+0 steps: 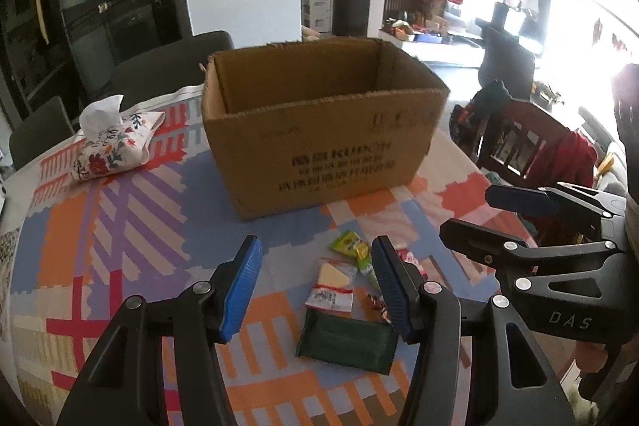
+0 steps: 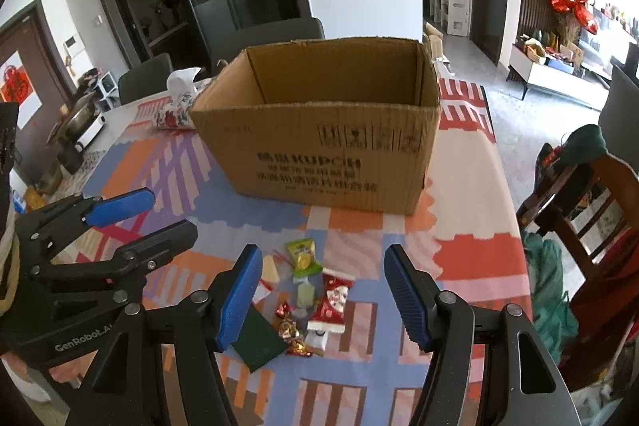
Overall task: Organize snacks
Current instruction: 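Move both tools back toward the remaining snacks on the table, then grasp the cheese-cake packet with the left tool while the right tool grasps the red candy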
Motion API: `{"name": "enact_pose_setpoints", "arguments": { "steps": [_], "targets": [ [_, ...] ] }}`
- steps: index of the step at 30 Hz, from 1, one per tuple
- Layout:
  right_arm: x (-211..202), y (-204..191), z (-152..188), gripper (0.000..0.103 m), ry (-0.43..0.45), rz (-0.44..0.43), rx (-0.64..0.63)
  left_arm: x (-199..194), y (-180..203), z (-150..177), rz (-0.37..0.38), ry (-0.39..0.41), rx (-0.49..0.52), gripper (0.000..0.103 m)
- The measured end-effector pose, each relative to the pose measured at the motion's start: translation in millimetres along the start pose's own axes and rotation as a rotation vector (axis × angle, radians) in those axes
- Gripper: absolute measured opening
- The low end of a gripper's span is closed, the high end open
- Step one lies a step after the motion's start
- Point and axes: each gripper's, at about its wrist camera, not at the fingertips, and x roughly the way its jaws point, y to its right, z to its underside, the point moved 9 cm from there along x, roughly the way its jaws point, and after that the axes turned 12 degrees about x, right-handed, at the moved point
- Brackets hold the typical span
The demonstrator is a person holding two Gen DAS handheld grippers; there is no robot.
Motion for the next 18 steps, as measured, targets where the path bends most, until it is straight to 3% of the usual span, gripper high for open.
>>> {"name": "enact_pose_setpoints", "arguments": {
  "steps": [8, 18],
  "targets": [
    [14.3, 5.4, 25.1, 0.061, 0.012, -0.007, 0.021, 25.2, 12.3, 25.2, 0.035, -0.034, 0.044, 0.056],
    [46.0, 15.0, 48.1, 0.051, -0.048, -0.034, 0.065, 58.1, 22.2, 46.8, 0.069, -0.078, 0.082, 0.056]
  ]
}}
